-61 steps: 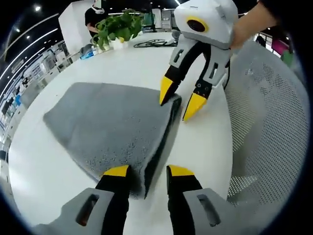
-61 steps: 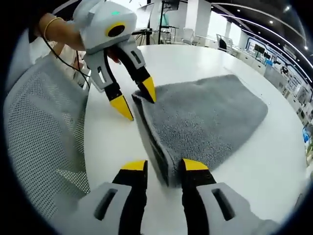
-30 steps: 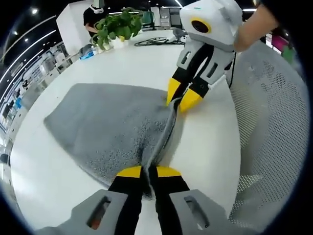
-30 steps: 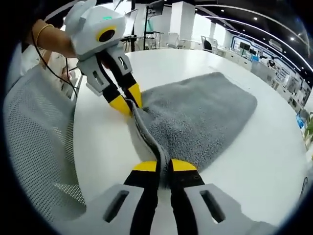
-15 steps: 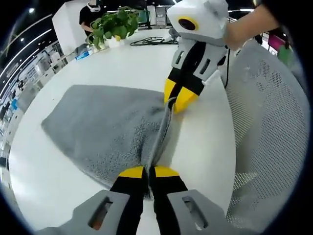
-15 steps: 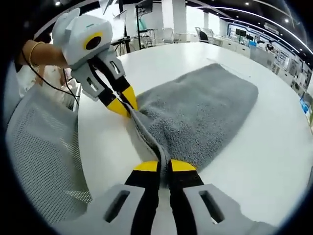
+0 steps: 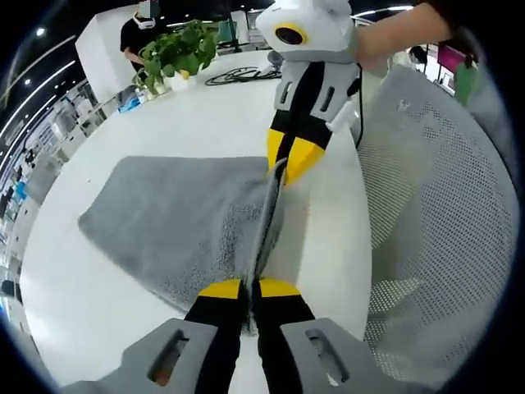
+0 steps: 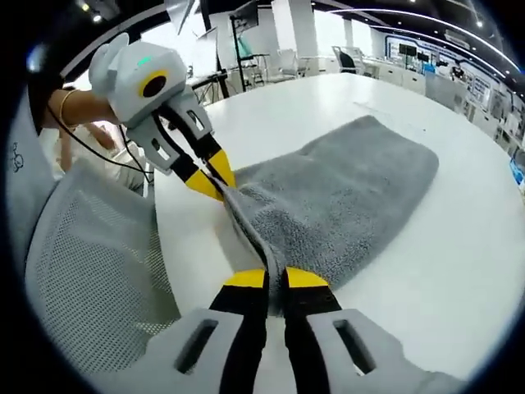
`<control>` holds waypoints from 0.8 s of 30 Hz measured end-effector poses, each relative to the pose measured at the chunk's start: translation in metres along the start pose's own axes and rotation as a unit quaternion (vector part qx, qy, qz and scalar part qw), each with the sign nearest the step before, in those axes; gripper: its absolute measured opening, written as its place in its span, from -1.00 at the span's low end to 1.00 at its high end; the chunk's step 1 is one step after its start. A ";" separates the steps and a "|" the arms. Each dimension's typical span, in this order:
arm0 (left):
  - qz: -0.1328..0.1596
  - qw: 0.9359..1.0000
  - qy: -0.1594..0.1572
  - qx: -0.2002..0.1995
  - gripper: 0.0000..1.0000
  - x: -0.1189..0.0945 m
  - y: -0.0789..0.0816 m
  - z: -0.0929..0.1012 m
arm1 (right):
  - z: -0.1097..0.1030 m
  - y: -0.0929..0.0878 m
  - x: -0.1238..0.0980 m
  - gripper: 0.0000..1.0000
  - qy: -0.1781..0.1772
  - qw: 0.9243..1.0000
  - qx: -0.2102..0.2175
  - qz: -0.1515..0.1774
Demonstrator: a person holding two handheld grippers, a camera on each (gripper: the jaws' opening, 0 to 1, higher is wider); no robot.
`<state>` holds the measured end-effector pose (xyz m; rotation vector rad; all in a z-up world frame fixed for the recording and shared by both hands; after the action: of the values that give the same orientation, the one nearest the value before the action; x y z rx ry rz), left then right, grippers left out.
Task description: Fold the towel on the table until its edges align and the towel forms a compact rectangular stack.
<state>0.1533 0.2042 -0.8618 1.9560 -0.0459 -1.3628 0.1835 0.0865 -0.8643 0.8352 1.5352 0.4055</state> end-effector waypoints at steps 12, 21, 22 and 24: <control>0.053 0.997 0.040 -0.025 -0.90 -0.038 0.027 -0.006 | -0.008 0.021 -0.029 -0.93 -0.009 0.999 0.009 0.044; 0.080 0.994 0.070 -0.018 -0.91 -0.066 0.047 -0.016 | -0.011 0.047 -0.055 -0.93 -0.020 0.996 0.012 0.083; 0.084 0.994 0.072 -0.018 -0.91 -0.068 0.049 -0.017 | -0.012 0.051 -0.059 -0.93 -0.020 0.996 0.012 0.087; 0.090 0.993 0.074 -0.023 -0.91 -0.074 0.052 -0.018 | -0.014 0.056 -0.064 -0.93 -0.022 0.995 0.011 0.094</control>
<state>0.1548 0.2071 -0.7702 1.9583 -0.1167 -1.0902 0.1821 0.0814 -0.7783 1.0046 1.4278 0.5054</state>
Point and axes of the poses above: the point that each gripper's makers call its tool centre point, and the gripper's own axes: x roughly forward along the fingers, z roughly to its right, y roughly out of its top, the point moved 3 cm from there along -x, roughly backward along the fingers, and after that the axes turned 2 degrees about y, right-handed, at the moved point
